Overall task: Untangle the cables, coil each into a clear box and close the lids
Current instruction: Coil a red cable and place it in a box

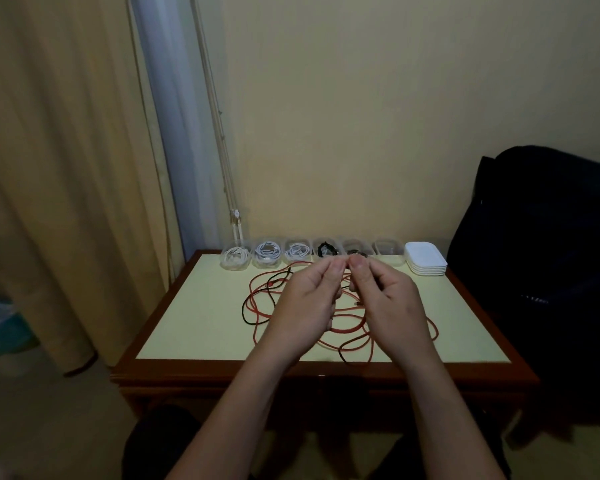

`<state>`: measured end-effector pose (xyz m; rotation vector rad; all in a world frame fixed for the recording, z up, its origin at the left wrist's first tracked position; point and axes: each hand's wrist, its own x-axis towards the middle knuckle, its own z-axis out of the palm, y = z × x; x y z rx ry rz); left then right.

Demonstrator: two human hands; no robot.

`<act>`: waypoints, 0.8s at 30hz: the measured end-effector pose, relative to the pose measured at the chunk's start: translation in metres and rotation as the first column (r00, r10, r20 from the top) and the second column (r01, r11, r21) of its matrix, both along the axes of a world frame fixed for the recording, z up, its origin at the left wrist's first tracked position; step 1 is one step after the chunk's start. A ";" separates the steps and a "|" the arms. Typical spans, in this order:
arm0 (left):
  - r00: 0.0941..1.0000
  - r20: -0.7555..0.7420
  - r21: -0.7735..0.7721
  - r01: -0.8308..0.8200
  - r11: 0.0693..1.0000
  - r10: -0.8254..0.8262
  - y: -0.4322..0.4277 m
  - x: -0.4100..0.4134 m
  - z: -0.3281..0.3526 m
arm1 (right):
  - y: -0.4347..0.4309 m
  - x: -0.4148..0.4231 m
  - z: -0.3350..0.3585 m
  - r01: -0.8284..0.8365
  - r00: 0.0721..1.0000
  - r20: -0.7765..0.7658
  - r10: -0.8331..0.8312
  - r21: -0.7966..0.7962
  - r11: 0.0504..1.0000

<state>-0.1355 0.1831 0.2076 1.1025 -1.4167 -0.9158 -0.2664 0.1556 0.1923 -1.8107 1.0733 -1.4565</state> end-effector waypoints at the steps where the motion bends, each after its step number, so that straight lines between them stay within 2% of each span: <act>1: 0.997 0.066 -0.035 -0.033 0.999 0.036 0.000 -0.002 -0.001 | -0.001 -0.001 -0.001 0.002 1.000 0.000 -0.002 0.001 1.000; 2: 0.994 0.098 -0.059 -0.048 0.997 0.054 0.001 -0.002 -0.001 | -0.002 -0.003 -0.003 0.000 1.000 0.002 0.000 0.005 1.000; 4: 0.998 0.040 -0.034 -0.037 0.999 0.039 0.000 -0.001 -0.002 | -0.003 -0.007 -0.005 0.000 1.000 0.006 0.000 0.035 0.999; 7: 0.974 -0.228 0.099 0.025 0.995 -0.002 -0.002 0.010 0.000 | -0.006 -0.017 -0.008 0.044 0.999 0.027 -0.047 0.095 0.994; 12: 0.836 -0.549 0.154 0.109 0.982 -0.006 -0.001 0.042 0.009 | -0.013 -0.039 -0.017 0.098 0.995 0.025 -0.102 0.128 0.987; 15: 0.756 -0.655 0.140 0.123 0.982 -0.001 -0.004 0.061 0.009 | -0.014 -0.046 -0.021 0.093 0.995 0.006 -0.095 0.152 0.984; 18: 0.626 -0.780 0.098 0.167 0.981 -0.028 -0.006 0.073 0.010 | -0.018 -0.053 -0.028 0.114 0.993 0.006 -0.117 0.145 0.983; 22: 0.372 -0.927 0.013 0.180 0.984 -0.056 -0.006 0.089 0.014 | -0.020 -0.063 -0.035 0.201 0.980 -0.023 -0.199 0.143 0.969; 24: 0.322 -0.946 0.013 0.125 0.992 -0.028 -0.007 0.094 0.014 | -0.019 -0.065 -0.037 0.230 0.973 -0.051 -0.226 0.126 0.965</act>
